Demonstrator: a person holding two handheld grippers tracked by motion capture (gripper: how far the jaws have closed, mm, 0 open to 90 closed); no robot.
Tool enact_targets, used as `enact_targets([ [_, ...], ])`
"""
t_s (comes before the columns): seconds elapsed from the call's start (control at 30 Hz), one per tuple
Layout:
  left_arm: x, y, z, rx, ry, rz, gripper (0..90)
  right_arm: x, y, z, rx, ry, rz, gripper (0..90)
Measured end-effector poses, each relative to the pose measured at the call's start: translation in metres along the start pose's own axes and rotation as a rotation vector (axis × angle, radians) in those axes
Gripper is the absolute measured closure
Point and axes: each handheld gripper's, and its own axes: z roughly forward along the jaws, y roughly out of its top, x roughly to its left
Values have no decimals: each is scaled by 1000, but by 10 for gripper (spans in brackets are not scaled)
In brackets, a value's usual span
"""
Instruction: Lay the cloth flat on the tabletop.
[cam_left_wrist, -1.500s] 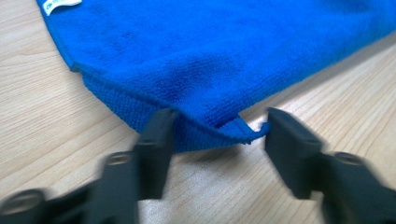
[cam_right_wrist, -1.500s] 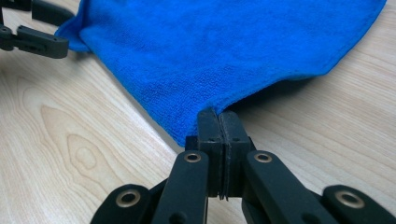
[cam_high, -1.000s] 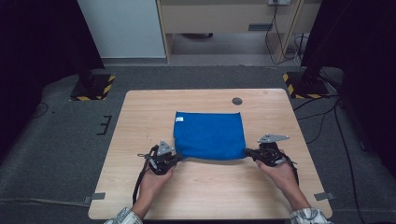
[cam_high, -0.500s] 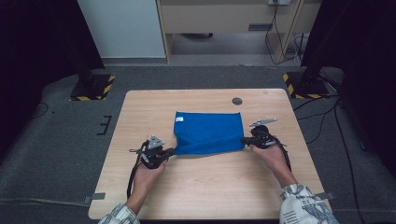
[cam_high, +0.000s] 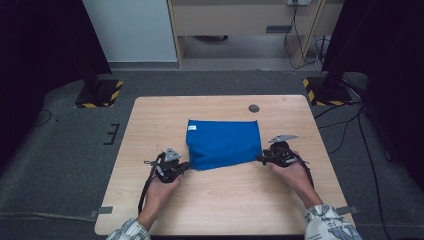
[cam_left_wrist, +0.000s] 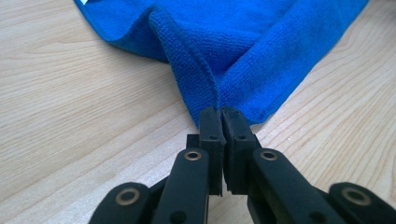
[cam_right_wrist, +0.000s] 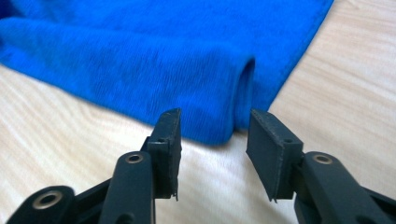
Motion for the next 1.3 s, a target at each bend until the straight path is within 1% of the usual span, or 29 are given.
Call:
enact_targets([
  [0.13,1,0,1,3,6,2,874,0,-8,1,0,8,-3,592],
  [0.33,0,0,2,1,5,9,874,1,-7,11,19,9,-18,594],
  [0.4,0,0,1,-1,4,10,873,0,-5,14,16,0,-14,572],
  [0.43,0,0,1,-1,3,8,873,1,-4,15,18,4,1,565],
  [0.5,0,0,1,-1,2,10,873,0,-2,17,16,3,-6,571],
  [0.57,0,0,1,-1,1,10,873,0,0,19,14,-13,4,581],
  [0.67,0,0,2,2,2,15,873,-1,1,21,3,-17,24,569],
  [0.73,-1,0,2,3,2,17,873,0,2,21,-13,-3,21,570],
  [0.77,-1,0,2,4,2,20,873,1,3,21,-20,2,13,587],
  [0.8,-1,0,2,3,1,21,873,2,4,20,-26,12,16,602],
  [0.83,-1,0,2,2,1,22,873,3,5,19,-37,17,7,614],
  [0.9,-1,1,2,1,2,21,873,6,7,17,-59,37,10,652],
  [0.93,-1,0,2,1,1,21,873,6,8,16,-71,42,3,665],
  [1.0,-1,0,2,3,0,22,873,8,9,16,-63,53,7,712],
  [1.07,-2,0,2,2,-1,22,873,7,9,20,-49,40,5,792],
  [1.13,-2,1,1,-1,1,23,873,7,8,23,-24,29,20,854],
  [1.23,-1,0,0,-1,3,23,873,8,8,21,-16,8,19,877],
  [1.3,0,0,-1,-3,4,34,872,9,9,17,-19,5,8,879],
])
